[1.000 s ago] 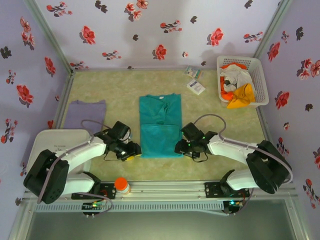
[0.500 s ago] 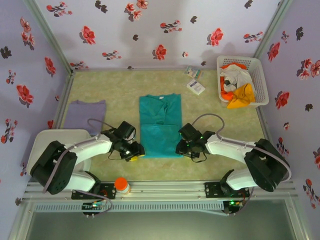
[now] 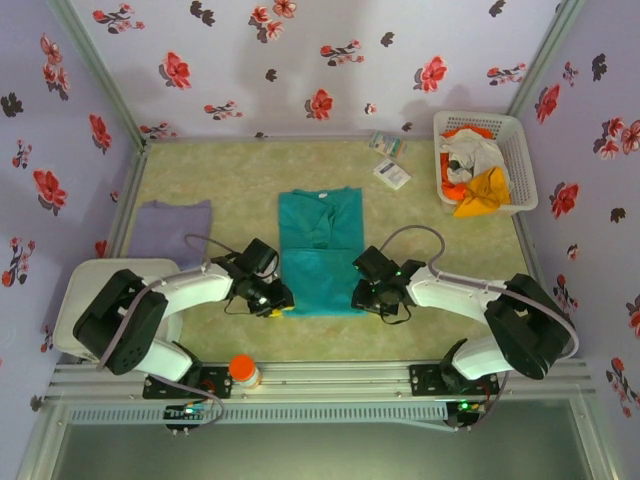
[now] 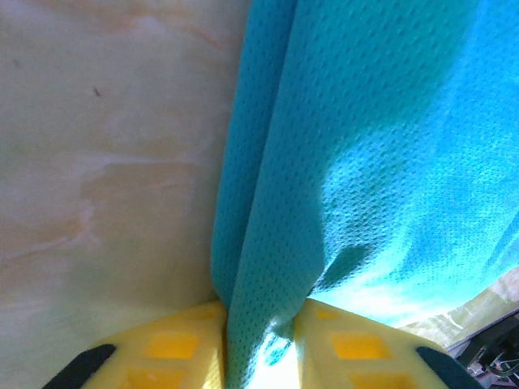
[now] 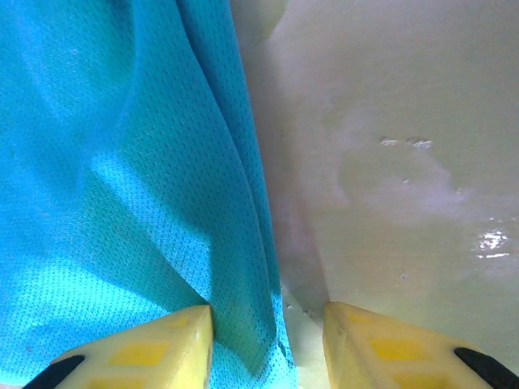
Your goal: Fold and stack the t-shirts
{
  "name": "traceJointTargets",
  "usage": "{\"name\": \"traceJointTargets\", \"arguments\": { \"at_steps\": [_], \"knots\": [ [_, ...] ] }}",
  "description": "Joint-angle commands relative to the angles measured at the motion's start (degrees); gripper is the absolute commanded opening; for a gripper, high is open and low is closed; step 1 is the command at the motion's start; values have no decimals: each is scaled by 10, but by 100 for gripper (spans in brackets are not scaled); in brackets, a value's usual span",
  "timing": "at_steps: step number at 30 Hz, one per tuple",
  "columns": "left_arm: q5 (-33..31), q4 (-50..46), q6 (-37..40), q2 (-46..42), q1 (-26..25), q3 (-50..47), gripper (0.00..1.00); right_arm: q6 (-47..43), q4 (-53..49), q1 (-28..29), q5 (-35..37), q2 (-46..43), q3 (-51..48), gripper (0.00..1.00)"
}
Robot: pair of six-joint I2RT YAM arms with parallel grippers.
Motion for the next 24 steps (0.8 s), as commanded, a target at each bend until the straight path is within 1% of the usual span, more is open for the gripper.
{"name": "traceJointTargets", "arguments": {
  "at_steps": [1,7,12,16,24],
  "knots": [
    [-5,-9,0,14,-5,5,22,2,45,16,-18,8,10,38],
    [-10,-14,1,19,-7,6,20,1,21,30,-12,21,26,37],
    [-10,-9,-1,19,-9,1,18,3,-19,43,0,26,45,37],
    [-10,-11,1,19,-10,2,16,7,-23,47,3,28,48,37],
    [-12,-16,6,19,-9,4,12,13,-13,48,13,36,36,27]
  ]
}}
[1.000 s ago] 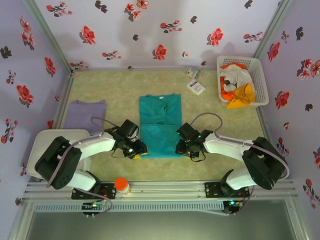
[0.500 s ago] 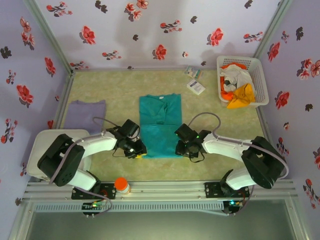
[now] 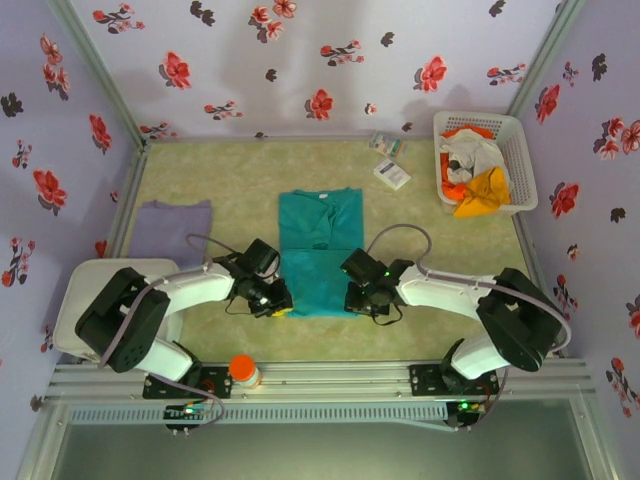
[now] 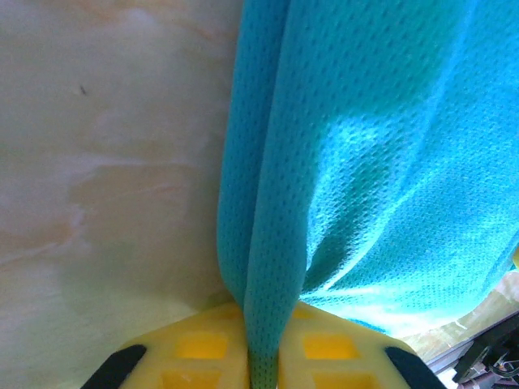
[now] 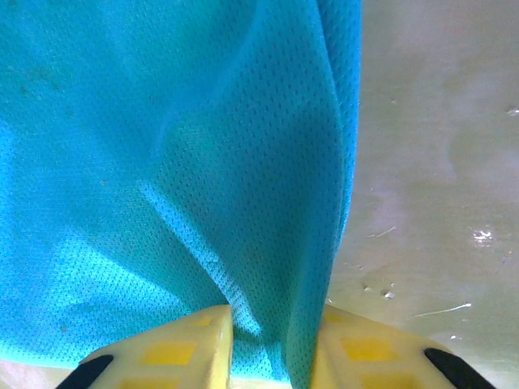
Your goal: Fold and stack the t-shirts
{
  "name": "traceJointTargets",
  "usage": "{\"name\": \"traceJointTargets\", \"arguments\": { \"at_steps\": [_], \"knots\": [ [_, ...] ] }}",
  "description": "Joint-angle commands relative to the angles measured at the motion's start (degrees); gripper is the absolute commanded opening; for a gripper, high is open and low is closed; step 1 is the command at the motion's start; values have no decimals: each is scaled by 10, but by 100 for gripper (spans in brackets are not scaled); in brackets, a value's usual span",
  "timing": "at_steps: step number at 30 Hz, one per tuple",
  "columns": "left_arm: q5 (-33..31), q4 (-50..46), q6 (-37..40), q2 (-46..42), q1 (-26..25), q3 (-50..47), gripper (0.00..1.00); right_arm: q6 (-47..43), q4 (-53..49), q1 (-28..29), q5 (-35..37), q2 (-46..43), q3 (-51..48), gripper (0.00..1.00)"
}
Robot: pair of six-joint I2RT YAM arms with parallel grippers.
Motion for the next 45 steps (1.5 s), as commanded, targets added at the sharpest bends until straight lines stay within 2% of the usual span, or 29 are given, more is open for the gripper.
{"name": "traceJointTargets", "arguments": {
  "at_steps": [1,18,31,45],
  "knots": [
    [-14,-18,6,11,-6,1,12,12,1,4,9,5,-2,25],
    [-20,-25,14,4,-6,6,4,26,18,4,36,-21,-28,0],
    [-19,-59,8,-39,-6,17,1,43,20,3,30,-60,-33,0],
    [-19,-179,45,-115,13,97,0,62,-40,-10,32,-141,18,0]
  ]
}}
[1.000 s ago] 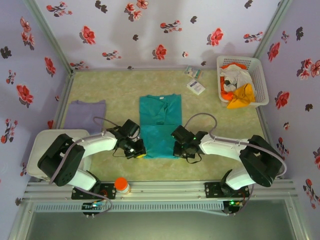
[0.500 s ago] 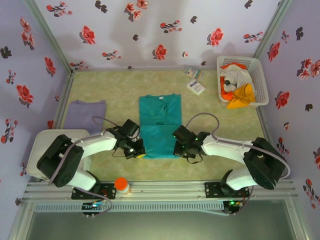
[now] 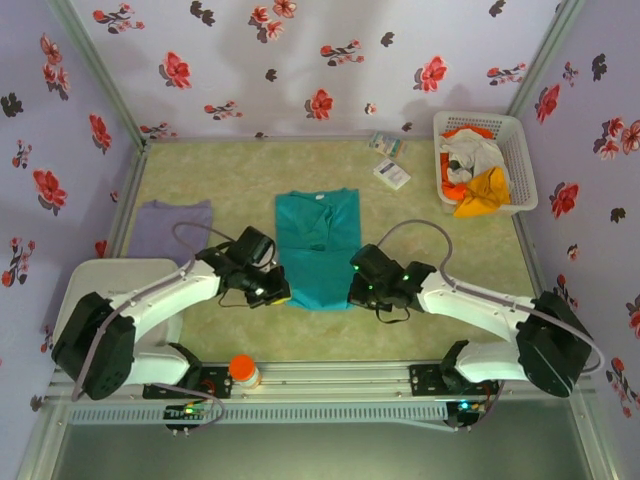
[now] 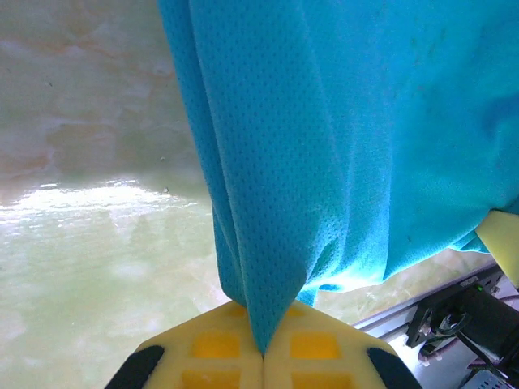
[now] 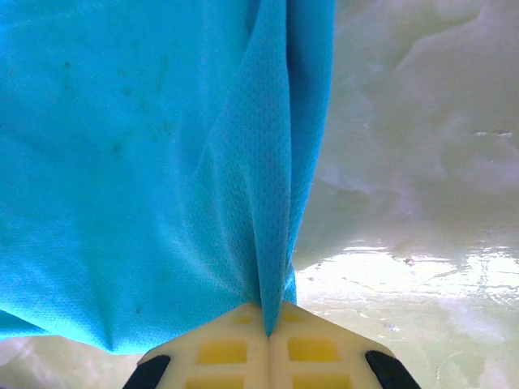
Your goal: Fold and stack the t-shirts
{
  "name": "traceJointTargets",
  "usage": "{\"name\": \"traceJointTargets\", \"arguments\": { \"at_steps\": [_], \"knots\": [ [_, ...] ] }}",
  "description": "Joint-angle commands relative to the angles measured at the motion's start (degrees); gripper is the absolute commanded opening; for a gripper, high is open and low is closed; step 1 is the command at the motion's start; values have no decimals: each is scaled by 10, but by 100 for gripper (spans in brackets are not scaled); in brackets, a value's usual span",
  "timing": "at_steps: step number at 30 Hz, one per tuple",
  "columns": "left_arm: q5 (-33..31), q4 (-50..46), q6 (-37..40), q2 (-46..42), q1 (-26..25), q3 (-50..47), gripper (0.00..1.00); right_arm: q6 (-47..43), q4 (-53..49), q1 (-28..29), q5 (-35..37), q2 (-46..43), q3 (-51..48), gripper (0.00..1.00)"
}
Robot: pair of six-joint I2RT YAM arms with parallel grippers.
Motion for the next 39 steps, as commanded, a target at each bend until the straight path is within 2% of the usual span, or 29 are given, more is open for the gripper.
{"name": "traceJointTargets", "arguments": {
  "at_steps": [1,13,22,32,39],
  "knots": [
    [-6,-57,30,-16,10,25,0,16,-34,-7,16,-22,20,0],
    [16,-24,-41,-74,1,-68,0,25,-25,-12,-31,-34,-22,0],
    [23,23,-58,-54,0,-95,0,22,-8,-11,-42,-17,-28,0],
    [32,-50,-28,-55,16,-22,0,47,-15,-17,-40,-35,10,0],
    [51,-77,5,-41,66,55,0,16,-47,-69,-54,-14,95,0]
  ]
}}
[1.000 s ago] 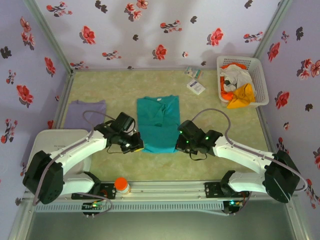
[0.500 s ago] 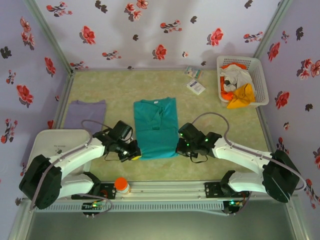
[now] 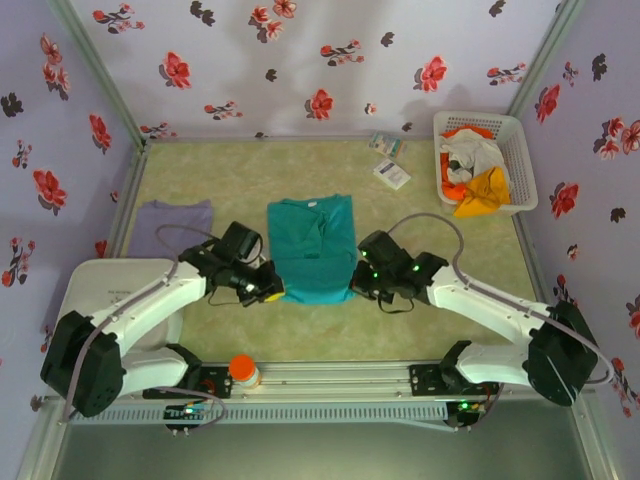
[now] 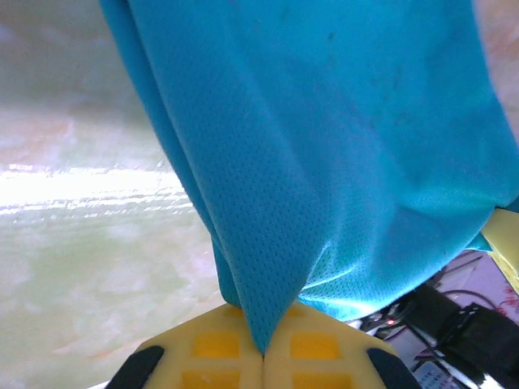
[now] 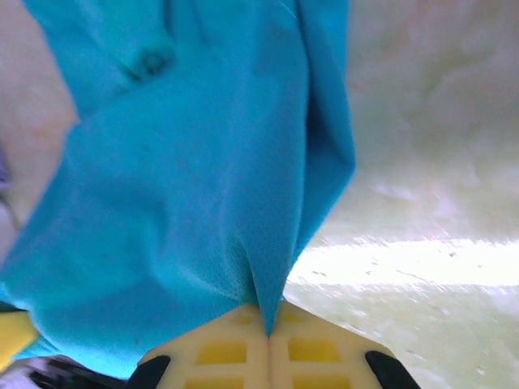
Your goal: Fold and stack the t-shirts
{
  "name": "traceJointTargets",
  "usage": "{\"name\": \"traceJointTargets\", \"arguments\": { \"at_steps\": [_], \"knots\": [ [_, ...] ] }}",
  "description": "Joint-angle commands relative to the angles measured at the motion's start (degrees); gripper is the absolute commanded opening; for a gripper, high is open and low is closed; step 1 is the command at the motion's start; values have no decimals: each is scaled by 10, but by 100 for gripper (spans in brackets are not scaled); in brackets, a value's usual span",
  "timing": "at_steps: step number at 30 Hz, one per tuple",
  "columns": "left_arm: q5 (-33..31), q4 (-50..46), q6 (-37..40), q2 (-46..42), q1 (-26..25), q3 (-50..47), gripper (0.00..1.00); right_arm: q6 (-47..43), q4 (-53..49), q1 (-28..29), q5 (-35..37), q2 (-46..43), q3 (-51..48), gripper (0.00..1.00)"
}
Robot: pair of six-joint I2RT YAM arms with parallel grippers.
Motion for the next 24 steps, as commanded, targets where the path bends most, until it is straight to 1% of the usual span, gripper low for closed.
{"name": "traceJointTargets", "arguments": {
  "at_steps": [1,3,6,9,12,15,24],
  "knots": [
    [14,-32,32,15,28,42,0,-15,-14,-26,-6,10,43,0],
    [26,-32,47,38,44,66,0,-22,-2,-46,-15,25,61,0],
    [52,-65,85,94,63,123,0,-38,8,-69,-33,55,94,0],
    [57,-83,107,130,74,173,0,-56,0,-84,-45,83,129,0],
    [59,-74,109,150,87,188,0,-68,1,-99,-55,106,152,0],
    [63,-85,116,171,99,208,0,-73,6,-112,-71,130,167,0],
    [68,-90,132,206,123,251,0,-91,14,-141,-97,185,210,0]
  ]
}}
